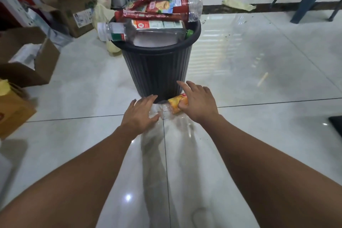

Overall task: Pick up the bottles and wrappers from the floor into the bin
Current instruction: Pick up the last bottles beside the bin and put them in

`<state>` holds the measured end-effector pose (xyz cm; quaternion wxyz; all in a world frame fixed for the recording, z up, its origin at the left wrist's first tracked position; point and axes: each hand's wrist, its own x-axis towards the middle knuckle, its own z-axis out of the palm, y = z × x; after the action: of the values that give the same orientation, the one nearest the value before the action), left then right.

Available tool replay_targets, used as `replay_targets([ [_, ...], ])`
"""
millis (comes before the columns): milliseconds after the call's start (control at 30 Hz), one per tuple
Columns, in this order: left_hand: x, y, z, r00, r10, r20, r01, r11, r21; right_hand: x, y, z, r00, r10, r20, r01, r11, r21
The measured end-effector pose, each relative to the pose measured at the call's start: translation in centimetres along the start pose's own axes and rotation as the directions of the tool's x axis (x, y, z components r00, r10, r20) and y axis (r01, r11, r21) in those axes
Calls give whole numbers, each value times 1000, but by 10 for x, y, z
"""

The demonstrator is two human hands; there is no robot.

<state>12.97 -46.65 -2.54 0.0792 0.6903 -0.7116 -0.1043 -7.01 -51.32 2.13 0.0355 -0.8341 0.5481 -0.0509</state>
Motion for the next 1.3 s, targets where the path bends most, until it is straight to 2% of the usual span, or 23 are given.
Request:
replay_targets([
  [333,7,-28,23,998,-39,-39,39,999,-13,15,-9,32,1000,-19,15,19,1000,14],
  [467,10,-36,32,999,-35,-11,35,999,-14,17,-10,42,999,-25,40,25,1000,13],
  [700,19,-40,43,999,-24,-36,20,995,-98,19,-10,54,998,-27,55,25,999,40],
  [1000,22,-24,51,995,-95,-16,85,945,-315,23,-12,69,998,-30,50,27,998,52],
  [1300,22,-23,52,997,-71,-15,64,954,-293,26,-13,73,999,-26,43,24,999,47],
])
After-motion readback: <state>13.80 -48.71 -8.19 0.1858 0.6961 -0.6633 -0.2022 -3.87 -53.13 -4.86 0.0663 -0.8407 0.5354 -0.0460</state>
